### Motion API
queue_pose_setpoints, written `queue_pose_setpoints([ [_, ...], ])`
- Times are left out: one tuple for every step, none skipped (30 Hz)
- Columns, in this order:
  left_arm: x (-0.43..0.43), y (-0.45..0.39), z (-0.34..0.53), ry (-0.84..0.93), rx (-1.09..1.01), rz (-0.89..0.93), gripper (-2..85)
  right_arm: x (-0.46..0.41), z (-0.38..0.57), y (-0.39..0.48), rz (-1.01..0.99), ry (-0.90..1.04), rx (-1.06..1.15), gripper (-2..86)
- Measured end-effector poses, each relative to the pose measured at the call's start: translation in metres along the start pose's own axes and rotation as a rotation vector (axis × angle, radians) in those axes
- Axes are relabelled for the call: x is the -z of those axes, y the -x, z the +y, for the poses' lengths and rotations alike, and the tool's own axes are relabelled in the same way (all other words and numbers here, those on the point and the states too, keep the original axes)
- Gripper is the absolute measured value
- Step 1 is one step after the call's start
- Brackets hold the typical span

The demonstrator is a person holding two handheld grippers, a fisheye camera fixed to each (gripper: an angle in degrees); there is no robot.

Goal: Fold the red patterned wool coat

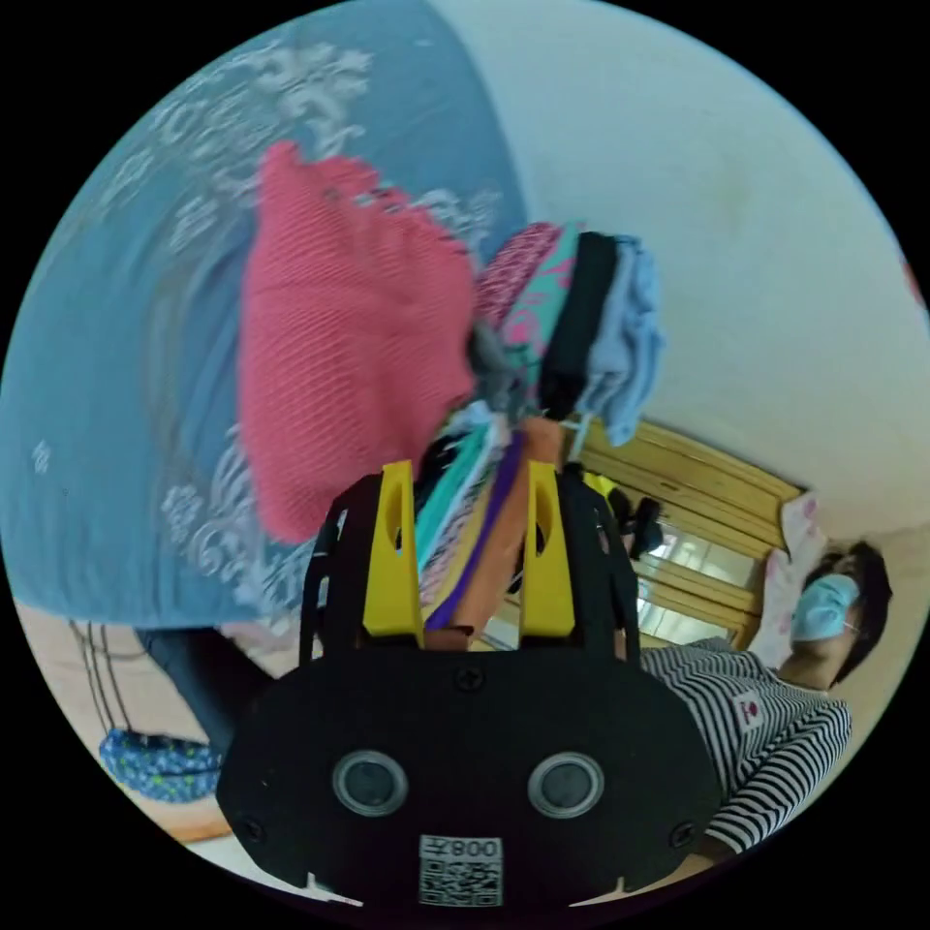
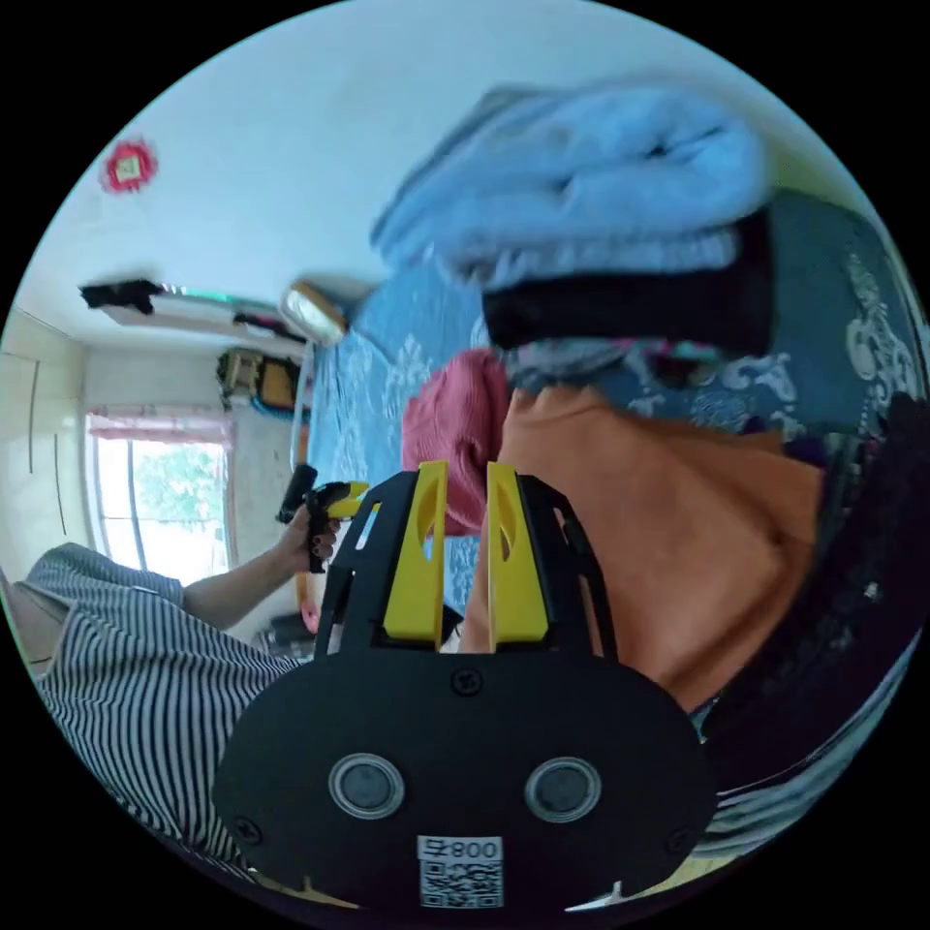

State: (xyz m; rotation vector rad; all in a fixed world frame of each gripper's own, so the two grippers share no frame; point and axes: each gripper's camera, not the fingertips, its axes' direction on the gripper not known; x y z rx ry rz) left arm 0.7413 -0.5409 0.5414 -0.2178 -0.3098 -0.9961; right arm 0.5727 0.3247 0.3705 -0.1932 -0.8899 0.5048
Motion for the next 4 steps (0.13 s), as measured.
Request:
queue_pose_setpoints([
  [-0.001, -0.031, -0.010, -0.017, -0.071, 0.046, 17.6, 0.033, -0.001, -0.018, -0.018, -0.095, -0.026, 8.4],
  [-0.006, -0.061, -0.022, -0.010, -0.135, 0.071, 18.5, 0.048, -0.001, -0.028, -0.024, -0.137, -0.039, 8.8],
  [-0.009, -0.076, -0.029, -0.004, -0.164, 0.086, 19.1, 0.074, -0.003, -0.046, -0.026, -0.210, -0.067, 9.4],
  [-0.015, -0.105, -0.042, 0.007, -0.220, 0.121, 20.1, 0.094, -0.005, -0.064, -0.020, -0.265, -0.090, 9.9],
])
